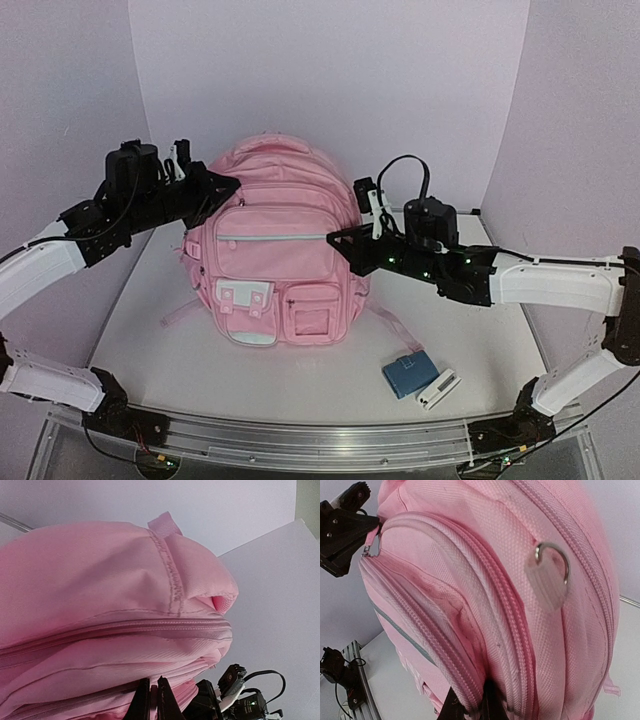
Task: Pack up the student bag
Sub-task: Unzip the student bag at the center of the board.
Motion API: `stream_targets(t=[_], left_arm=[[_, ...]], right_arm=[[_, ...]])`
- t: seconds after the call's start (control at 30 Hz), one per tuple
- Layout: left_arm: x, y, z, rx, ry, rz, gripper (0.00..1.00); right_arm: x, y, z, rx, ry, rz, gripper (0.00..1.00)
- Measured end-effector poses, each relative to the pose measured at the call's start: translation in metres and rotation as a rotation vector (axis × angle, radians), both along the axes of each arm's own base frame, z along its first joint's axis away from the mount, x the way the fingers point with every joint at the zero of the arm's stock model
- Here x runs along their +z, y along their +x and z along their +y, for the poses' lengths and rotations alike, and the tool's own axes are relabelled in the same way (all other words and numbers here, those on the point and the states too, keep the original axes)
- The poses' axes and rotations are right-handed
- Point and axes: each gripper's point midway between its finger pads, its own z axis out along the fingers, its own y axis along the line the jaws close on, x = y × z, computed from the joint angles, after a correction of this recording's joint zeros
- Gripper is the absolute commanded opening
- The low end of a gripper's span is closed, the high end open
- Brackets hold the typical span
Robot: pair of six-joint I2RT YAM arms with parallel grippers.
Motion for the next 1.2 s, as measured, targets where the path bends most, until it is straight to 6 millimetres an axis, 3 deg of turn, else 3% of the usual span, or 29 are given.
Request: stream_targets(t=[0.27,0.53,0.83,0.97,1.07,1.2], left_arm=[[0.001,0.004,-0.035,-0.107,0.087,-0.079,0.00],[0.003,-0.001,-0.086,-0.240,0.202,-0.200,0.00],[-0.001,-0.005,-0.119,-0.307,0.361,-0.331,0.00],[-0.004,-0.007,-0.131,-0.311,0.426,-0.388,0.00],[-0.004,-0.009,-0.133,-0.302,0.468,-0.426,0.00],[-0.002,-0.015,-0.137,-0.309,0.494,-0.469,0.00]], right_arm=[[0.001,-0.002,0.000,-0.067,-0.012,-0.021,0.00],[0.000,0.001,-0.001,-0.107,-0.018,-0.031,0.00],[-0.001,0.008,-0.004,-0.155,-0.011,-0.031,0.00],[-0.002,0.011,-0.008,-0.180,-0.010,-0.028,0.08],[-0.003,0.012,-0.009,-0.195,0.002,-0.019,0.24],[0.000,0.006,-0.011,-0.194,0.032,-0.018,0.28]])
